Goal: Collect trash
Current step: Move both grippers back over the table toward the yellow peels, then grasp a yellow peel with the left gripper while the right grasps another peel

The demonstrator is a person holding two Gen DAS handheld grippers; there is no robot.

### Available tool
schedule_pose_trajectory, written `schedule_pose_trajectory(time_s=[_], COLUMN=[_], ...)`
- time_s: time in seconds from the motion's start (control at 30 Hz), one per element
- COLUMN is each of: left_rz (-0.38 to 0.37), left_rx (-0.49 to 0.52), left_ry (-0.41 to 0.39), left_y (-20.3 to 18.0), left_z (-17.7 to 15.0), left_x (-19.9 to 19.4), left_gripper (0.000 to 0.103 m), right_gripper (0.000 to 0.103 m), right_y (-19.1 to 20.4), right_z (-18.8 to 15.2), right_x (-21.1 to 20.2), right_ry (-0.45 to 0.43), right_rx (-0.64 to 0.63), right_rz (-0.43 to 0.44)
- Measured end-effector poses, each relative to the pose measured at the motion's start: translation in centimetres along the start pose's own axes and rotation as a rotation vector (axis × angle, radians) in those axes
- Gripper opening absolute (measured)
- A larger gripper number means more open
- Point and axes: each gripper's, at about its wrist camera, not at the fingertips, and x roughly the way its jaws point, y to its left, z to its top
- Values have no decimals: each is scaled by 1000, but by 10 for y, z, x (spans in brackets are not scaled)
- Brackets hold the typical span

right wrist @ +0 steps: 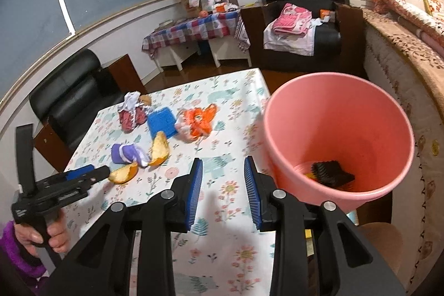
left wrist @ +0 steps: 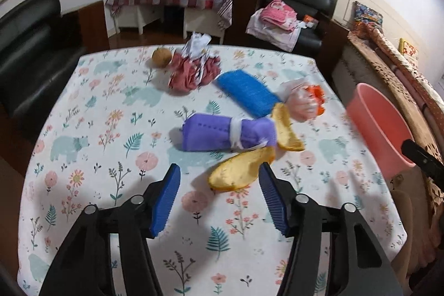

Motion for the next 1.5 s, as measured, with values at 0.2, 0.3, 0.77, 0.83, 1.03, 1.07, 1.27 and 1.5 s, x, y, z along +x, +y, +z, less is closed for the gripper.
schedule_pose_trajectory(time_s=[0.2,0.3,0.77,0.83,1.03,1.07,1.27,1.5], left_rz=[-20,-19,-63,-69,-87,-89,-95,-98], left_rx=[-23,-2,27,14,-13,-15,-19,-20], left_ry=[49,63,41,36,30,32,43,45], left_y=[0,-3,-2,3,15,16,17,17], left_z=[-3,-5,-5,-4,-3,-3,-3,-2], left_x=[18,24,17,14,9,9,13,13], left_gripper=[52,52,7,6,6,6,6,6], right_gripper=[32,32,32,32,32,32,32,29], right_y=[16,24,73,77,83,84,86,85], right_z=[-1,-1,13,16,24,24,27,29], right_x=[12,19,74,86,120,124,144,153], right_ry=[34,49,143,154,198,203,221,230], right_rx=[-34,-52,-124,-122,-113,-116,-135,-127], right_rz=[18,21,117,127,135,133,113,133])
